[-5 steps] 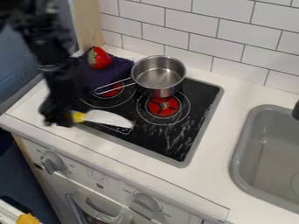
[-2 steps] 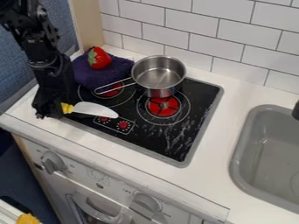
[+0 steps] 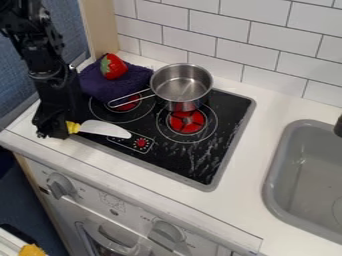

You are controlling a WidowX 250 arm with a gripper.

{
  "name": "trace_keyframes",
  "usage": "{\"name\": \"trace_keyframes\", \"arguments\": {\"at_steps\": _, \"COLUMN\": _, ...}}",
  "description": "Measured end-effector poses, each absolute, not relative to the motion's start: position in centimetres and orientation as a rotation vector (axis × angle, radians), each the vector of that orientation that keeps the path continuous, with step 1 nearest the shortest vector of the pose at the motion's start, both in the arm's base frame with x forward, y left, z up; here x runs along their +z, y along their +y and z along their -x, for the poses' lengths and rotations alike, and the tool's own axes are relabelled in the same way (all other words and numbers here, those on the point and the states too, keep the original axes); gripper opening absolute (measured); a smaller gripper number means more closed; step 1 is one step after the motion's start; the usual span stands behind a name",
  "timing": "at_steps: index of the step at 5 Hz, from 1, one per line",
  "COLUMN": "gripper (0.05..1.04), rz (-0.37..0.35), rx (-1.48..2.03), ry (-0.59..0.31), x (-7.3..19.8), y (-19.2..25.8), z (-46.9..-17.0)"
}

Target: Move the yellow knife to the bottom of the stove.

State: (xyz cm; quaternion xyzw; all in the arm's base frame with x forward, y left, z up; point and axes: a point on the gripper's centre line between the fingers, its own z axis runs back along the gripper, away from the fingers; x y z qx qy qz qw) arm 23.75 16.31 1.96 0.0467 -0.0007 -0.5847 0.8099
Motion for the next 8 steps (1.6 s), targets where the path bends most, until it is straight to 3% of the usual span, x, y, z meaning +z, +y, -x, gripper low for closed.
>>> {"name": "trace_keyframes", "arguments": {"at_steps": 1, "gripper": 0.508, "rz": -0.076, "rx": -1.256, "ry": 0.013, "x": 1.8, "y": 16.3, "z": -23.6}}
{"name": "trace_keyframes", "arguments": {"at_steps": 2, "gripper": 0.816, "rz": -0.083, "rx": -1.222, "ry": 0.020, "x": 2.1, "y": 16.6, "z": -23.7}}
{"name": "trace_keyframes", "arguments": {"at_steps": 3, "gripper": 1.001, "rz": -0.055, "rx": -1.185, "ry": 0.016, "x": 2.0, "y": 16.2, "z": -23.5}}
{"name": "trace_keyframes", "arguments": {"at_steps": 6, "gripper": 1.001, "rz": -0.124, "rx": -1.072, "ry": 0.071, "x": 5.9, "y": 14.5, "z": -22.9}}
{"name": "trace_keyframes", "arguments": {"at_steps": 8, "gripper": 0.999, "rz": -0.070, "rx": -0.574, "ry": 0.108, "x": 6.8, "y": 11.0, "z": -22.2}}
